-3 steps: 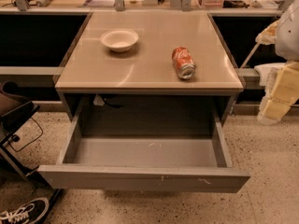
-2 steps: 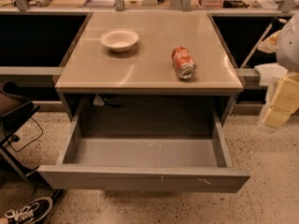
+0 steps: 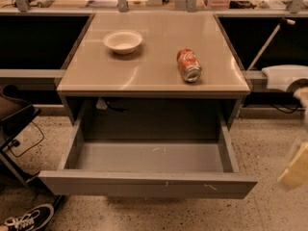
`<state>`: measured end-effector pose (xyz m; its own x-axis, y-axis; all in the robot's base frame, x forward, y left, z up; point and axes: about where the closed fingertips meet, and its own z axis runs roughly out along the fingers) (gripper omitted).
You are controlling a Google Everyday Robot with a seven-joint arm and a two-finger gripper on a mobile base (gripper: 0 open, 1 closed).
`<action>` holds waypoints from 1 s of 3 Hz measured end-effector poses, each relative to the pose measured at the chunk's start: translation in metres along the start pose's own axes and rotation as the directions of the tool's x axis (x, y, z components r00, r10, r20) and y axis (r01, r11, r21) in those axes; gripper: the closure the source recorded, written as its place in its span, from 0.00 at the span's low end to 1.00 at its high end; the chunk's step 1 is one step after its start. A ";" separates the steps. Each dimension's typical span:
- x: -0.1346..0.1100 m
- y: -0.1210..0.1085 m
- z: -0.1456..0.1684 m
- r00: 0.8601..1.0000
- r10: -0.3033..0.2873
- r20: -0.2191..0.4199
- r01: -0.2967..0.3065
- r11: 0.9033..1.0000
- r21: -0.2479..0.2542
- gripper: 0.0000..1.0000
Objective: Close top drawer
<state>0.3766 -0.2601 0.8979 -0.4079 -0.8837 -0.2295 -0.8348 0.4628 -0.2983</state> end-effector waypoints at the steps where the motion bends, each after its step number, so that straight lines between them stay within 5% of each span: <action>1: 0.054 0.055 0.035 0.993 0.085 -0.085 -0.089 0.995 -0.044 0.00; 2: 0.074 0.085 0.058 0.988 0.089 -0.129 -0.104 0.988 -0.111 0.00; 3: 0.073 0.089 0.062 0.991 0.065 -0.120 -0.081 0.988 -0.134 0.00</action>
Offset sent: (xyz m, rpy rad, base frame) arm -0.0474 -0.0178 -0.0518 -0.0160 0.0704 -0.0855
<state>0.2956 -0.2795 0.7972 -0.5026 -0.8538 -0.1359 -0.8411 0.5192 -0.1514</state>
